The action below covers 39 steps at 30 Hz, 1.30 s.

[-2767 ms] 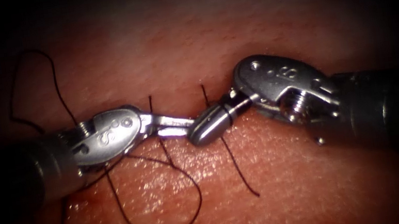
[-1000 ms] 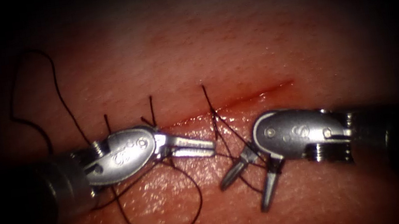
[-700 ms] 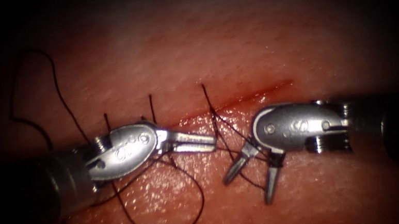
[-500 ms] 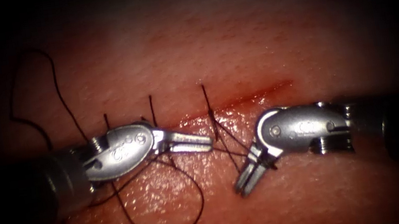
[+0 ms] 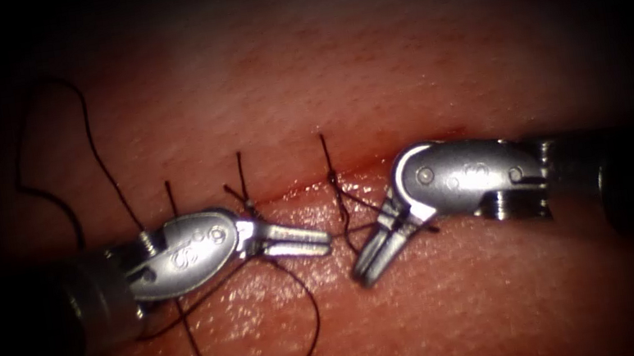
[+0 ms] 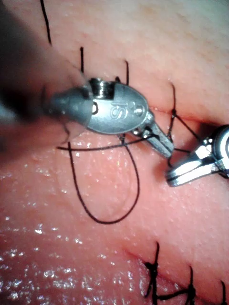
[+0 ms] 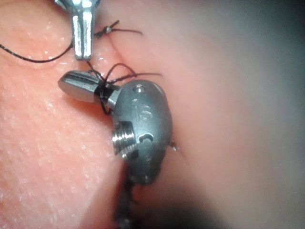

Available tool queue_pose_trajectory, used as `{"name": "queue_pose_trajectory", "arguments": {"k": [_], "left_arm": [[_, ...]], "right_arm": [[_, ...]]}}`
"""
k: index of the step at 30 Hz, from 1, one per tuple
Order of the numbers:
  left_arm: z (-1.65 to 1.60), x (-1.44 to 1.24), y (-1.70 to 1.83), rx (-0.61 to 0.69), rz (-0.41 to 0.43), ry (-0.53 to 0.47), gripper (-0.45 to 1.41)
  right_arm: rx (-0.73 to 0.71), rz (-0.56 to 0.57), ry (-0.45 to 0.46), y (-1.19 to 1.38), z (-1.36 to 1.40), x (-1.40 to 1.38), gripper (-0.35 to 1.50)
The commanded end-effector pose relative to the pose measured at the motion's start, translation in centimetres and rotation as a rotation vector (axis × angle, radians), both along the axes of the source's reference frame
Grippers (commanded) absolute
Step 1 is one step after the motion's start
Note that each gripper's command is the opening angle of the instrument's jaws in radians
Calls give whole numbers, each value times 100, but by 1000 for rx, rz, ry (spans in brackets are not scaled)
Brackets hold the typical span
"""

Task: Wound Closure
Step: Pull tail upward through loops and pull working end downward with left grasper to tighten

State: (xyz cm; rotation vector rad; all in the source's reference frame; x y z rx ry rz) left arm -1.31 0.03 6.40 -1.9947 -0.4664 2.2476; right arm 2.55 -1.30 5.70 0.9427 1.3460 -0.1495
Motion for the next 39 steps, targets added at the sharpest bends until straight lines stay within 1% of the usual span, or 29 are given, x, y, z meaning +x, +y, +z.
{"name": "queue_pose_trajectory", "arguments": {"k": [1, 3, 4, 6, 7, 11, 12, 14, 15, 18, 22, 23, 30, 31, 33, 34, 39], "left_arm": [[6, -5, 3, -2, 0, -1, -45], [7, -6, 1, -5, 0, 0, -45], [9, -7, -4, -10, 6, 5, -45], [8, -11, -18, 3, 16, 20, -45], [8, -11, -18, 3, 16, 20, -45], [-9, -22, -58, 5, 87, 60, -45], [-9, -22, -58, 5, 87, 60, -45], [-26, -25, -76, 3, 117, 70, -45], [-26, -25, -76, 3, 117, 70, -45], [-47, -31, -91, 5, 135, 71, -45], [-71, -47, -117, 3, 188, 66, -45], [-78, -53, -125, -1, 199, 63, -45], [-97, -73, -158, -3, 256, 49, -45], [-97, -73, -158, -3, 256, 49, -45], [-101, -79, -167, 1, 271, 43, -45], [-102, -82, -171, 3, 279, 45, -45], [-106, -90, -187, 8, 300, 43, -45]], "right_arm": [[25, 7, -6, 10, -5, 10, -35], [77, 21, -22, 13, -10, 11, -35], [130, 40, -44, 15, -13, 12, -35], [185, 64, -73, 17, -11, 14, -35], [185, 64, -73, 17, -11, 14, -35], [224, 94, -108, 27, -1, 16, -35], [224, 94, -108, 27, -1, 16, -35], [226, 113, -124, 36, 5, 15, -35], [226, 113, -124, 36, 5, 15, -35], [227, 145, -149, 47, 13, 15, -35], [223, 196, -186, 63, 28, 19, -35], [197, 224, -191, 68, 32, 20, -35], [168, 299, -230, 82, 43, 27, -35], [168, 299, -230, 82, 43, 27, -35], [151, 349, -249, 88, 47, 28, -35], [121, 380, -256, 91, 48, 28, -35], [92, 454, -262, 101, 55, 27, -35]]}}
